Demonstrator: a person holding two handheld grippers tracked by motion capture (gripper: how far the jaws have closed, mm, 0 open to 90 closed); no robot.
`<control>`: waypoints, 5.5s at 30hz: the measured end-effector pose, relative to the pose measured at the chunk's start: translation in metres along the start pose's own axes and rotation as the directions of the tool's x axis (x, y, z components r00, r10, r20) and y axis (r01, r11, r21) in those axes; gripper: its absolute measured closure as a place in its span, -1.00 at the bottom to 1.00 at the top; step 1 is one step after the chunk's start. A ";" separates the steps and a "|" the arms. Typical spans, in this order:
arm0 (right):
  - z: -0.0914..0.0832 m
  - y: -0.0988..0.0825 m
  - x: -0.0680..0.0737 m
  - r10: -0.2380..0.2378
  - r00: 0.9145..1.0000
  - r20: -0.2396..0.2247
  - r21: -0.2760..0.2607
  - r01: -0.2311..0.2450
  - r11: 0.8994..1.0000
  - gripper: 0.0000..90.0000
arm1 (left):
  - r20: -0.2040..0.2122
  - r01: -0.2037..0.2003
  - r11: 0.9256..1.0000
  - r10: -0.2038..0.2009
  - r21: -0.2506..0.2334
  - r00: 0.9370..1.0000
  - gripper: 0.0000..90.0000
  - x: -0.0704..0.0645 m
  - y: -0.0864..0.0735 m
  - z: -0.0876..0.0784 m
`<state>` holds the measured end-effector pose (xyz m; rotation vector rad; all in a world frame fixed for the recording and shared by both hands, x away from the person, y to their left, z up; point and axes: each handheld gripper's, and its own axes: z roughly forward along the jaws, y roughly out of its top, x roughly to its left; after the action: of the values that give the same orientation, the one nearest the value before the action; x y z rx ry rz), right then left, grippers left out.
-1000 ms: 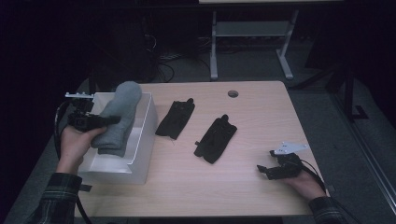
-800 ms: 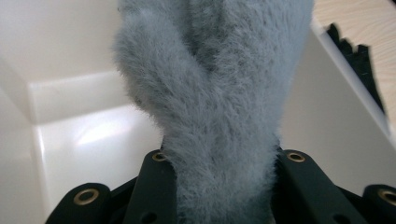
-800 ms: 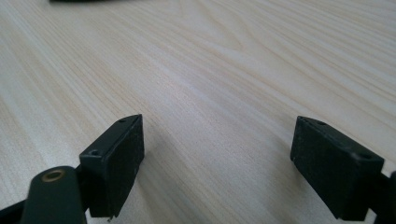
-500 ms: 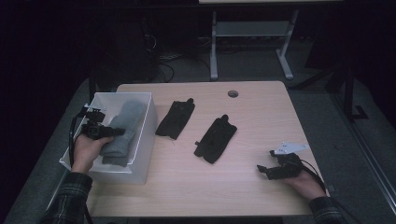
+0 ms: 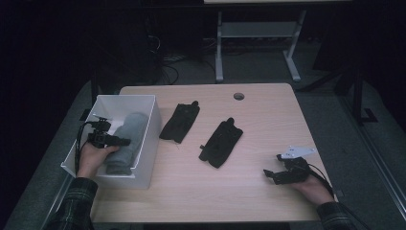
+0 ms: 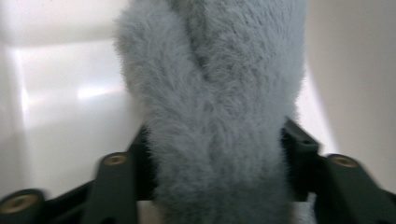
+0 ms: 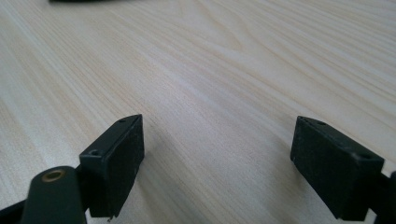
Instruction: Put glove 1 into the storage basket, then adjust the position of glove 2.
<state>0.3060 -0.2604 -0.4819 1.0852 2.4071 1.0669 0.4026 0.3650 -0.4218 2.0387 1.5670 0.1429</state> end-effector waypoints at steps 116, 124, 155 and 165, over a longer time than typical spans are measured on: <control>0.106 0.120 0.043 -0.086 0.991 -0.106 -0.031 0.083 0.996 1.00 | 0.099 -0.550 0.804 0.581 -0.226 0.808 -0.72 -0.211 -0.073 0.085; 0.106 0.111 0.043 -0.114 0.985 -0.131 0.014 0.117 0.993 1.00 | 0.098 -0.550 0.804 0.581 -0.226 0.808 -0.72 -0.211 -0.073 0.085; 0.028 0.049 0.029 -0.077 0.970 -0.232 0.117 0.106 0.987 1.00 | 0.100 -0.549 0.803 0.581 -0.232 0.808 -0.72 -0.210 -0.072 0.086; 0.010 0.037 0.015 -0.045 0.983 -0.177 0.136 0.070 0.988 1.00 | 0.094 -0.545 0.806 0.576 -0.231 0.812 -0.72 -0.210 -0.071 0.086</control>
<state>0.3202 -0.2279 -0.4615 0.9957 2.6704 1.0229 0.3115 0.1525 -0.4771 2.2326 0.7725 0.3307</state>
